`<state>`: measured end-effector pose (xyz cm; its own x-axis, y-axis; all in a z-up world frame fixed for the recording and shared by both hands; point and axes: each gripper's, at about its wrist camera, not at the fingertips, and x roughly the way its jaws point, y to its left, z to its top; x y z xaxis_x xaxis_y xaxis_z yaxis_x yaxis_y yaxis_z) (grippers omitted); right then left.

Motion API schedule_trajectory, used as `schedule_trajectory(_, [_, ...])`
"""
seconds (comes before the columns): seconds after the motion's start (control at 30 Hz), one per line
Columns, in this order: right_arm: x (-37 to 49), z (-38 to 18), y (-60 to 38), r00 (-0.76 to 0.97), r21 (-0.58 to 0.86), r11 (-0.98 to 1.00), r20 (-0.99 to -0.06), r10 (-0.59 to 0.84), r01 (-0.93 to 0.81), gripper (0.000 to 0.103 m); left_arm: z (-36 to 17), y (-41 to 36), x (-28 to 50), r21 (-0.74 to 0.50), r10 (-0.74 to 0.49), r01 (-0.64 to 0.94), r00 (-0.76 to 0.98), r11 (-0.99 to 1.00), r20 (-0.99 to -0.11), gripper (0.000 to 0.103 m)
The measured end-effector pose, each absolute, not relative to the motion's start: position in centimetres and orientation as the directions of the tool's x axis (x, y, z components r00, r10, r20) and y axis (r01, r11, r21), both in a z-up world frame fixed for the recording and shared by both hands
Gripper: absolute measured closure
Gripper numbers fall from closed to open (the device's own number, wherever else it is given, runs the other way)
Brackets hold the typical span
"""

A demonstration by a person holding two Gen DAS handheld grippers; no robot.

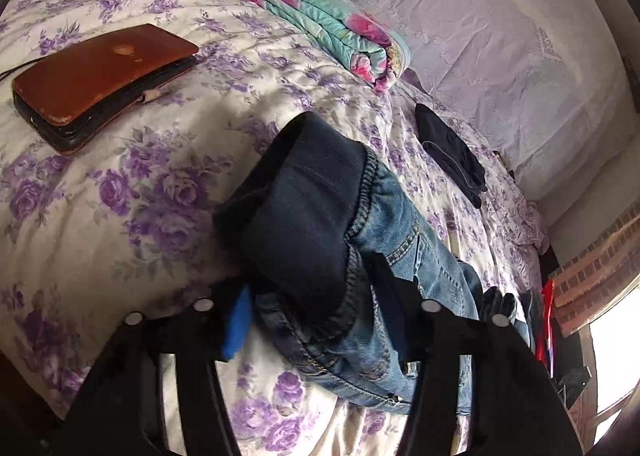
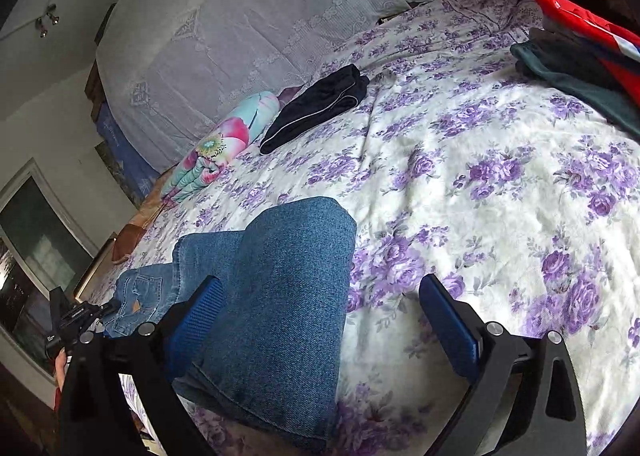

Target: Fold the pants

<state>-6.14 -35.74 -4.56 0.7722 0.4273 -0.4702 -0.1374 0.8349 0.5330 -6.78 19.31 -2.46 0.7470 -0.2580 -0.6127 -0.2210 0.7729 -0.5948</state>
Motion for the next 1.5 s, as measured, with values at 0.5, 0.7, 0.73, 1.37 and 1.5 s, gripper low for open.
schedule_trajectory(0.5, [-5.8, -4.4, -29.3, 0.679, 0.209, 0.951, -0.666, 0.309, -0.228, 0.003, 6.1, 13.3, -10.5, -0.493, -0.25, 0.004, 0.866, 0.87, -0.433, 0.068])
schedule_trajectory(0.7, [-6.7, -4.3, -32.0, 0.71, 0.379, 0.896, -0.564, 0.422, -0.232, 0.003, 10.8, 7.3, -10.4, -0.355, -0.273, 0.138, 0.89, 0.925, -0.365, 0.068])
schedule_trajectory(0.73, [-7.0, -4.4, -33.6, 0.729, 0.459, 0.864, -0.516, 0.449, -0.207, 0.004, 11.3, 6.1, -10.4, -0.331, -0.282, 0.162, 0.892, 0.93, -0.355, 0.068])
schedule_trajectory(1.37, [-8.4, -5.4, -38.8, 0.821, 0.694, 0.695, -0.278, 0.499, -0.188, 0.004, 3.5, -12.9, -11.3, -0.134, -0.608, 0.635, 0.624, 0.761, -0.491, 0.048])
schedule_trajectory(1.5, [-8.5, -5.4, -38.8, 0.821, 0.693, 0.695, -0.272, 0.502, -0.195, 0.004, 4.1, -11.7, -13.2, -0.127, -0.591, 0.6, 0.69, 0.79, -0.418, 0.01])
